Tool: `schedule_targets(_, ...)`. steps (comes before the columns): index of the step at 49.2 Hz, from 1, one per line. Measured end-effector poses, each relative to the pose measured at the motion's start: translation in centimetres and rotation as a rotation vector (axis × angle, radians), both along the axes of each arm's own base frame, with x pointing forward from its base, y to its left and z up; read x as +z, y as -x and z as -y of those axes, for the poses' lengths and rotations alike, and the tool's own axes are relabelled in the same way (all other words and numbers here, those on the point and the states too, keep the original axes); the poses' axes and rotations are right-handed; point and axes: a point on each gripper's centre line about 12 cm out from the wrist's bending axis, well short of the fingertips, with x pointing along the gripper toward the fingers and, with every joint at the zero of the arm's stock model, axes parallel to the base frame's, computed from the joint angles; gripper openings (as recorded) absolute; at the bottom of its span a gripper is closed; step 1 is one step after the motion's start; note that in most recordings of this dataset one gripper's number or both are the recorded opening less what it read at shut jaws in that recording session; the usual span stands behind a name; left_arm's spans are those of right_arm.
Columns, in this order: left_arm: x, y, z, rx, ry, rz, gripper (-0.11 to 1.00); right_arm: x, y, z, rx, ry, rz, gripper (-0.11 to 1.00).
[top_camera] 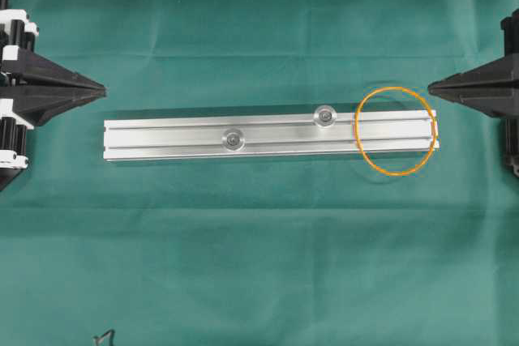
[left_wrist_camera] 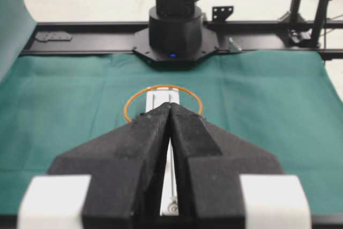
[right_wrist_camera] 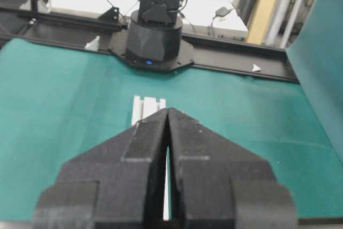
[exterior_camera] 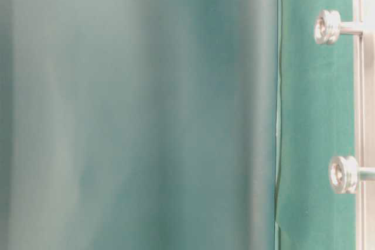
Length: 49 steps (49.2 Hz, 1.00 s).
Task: Hook the rubber onto the shaft.
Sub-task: 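Move the right gripper over the orange rubber band at the rail's right end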
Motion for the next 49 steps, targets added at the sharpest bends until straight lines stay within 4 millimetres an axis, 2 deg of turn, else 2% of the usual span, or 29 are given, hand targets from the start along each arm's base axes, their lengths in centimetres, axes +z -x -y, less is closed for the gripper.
schedule_targets(10, 0.1, -0.2, 0.0, 0.002, 0.003, -0.061, 0.00, 0.0, -0.1, 0.0, 0.000, -0.003, -0.049, 0.03)
schedule_targets(24, 0.6, -0.3, -0.1, 0.010, 0.006, -0.241, 0.00, -0.3, -0.3, 0.0, -0.002, -0.005, -0.242, 0.03)
schedule_targets(37, -0.1, 0.3, -0.2, 0.020, 0.012, -0.506, 0.00, -1.8, -0.6, 0.0, -0.003, -0.007, -0.503, 0.03)
schedule_targets(49, -0.8, -0.1, -0.2, 0.022, 0.008, -0.610, 0.00, -3.0, -1.1, 0.0, -0.003, -0.008, -0.669, 0.03)
